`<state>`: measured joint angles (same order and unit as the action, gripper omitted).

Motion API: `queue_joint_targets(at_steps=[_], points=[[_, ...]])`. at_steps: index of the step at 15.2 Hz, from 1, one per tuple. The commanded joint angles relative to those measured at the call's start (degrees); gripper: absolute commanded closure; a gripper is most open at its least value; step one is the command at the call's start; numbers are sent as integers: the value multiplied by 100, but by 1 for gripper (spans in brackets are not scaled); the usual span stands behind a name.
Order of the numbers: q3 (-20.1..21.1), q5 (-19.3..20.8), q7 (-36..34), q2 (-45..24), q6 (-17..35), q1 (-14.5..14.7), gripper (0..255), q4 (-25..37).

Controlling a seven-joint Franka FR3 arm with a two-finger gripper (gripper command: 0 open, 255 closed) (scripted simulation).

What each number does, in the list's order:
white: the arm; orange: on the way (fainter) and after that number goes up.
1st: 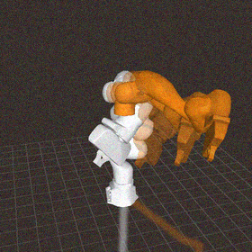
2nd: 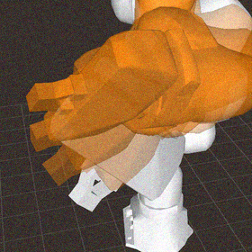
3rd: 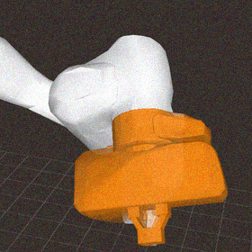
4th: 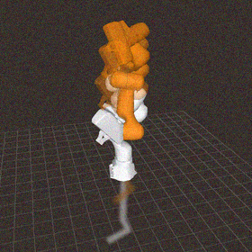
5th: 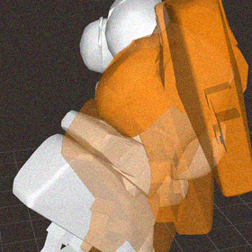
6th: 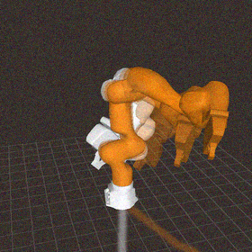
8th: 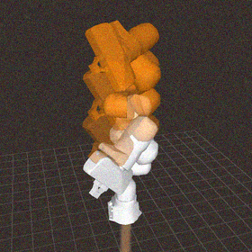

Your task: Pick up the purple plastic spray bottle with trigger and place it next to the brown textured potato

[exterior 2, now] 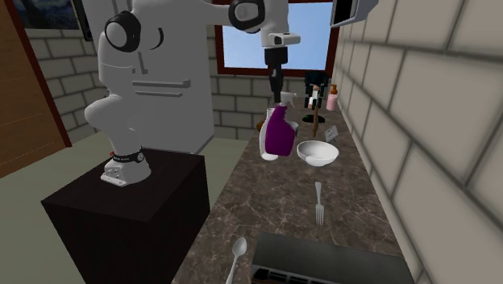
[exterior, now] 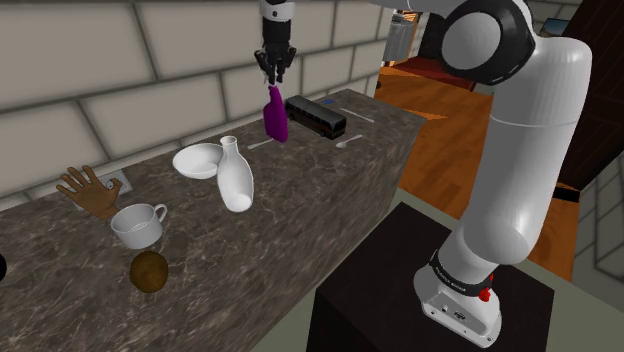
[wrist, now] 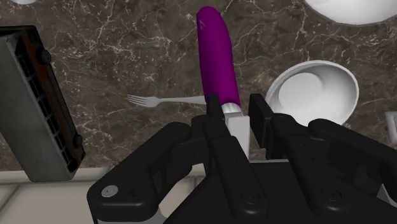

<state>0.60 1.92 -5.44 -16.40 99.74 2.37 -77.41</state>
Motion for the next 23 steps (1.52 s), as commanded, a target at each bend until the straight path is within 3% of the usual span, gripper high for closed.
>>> queue_joint_targets(at_steps=[1, 13, 18, 23], points=[[84, 49, -272, 134, 56, 176, 255, -196], [577, 354, -1772, -171, -169, 1196, 255, 253], [745, 510, -2364, -584, -417, 1664, 255, 865], [865, 694, -2905, -1233, -826, 2192, 255, 1871]])
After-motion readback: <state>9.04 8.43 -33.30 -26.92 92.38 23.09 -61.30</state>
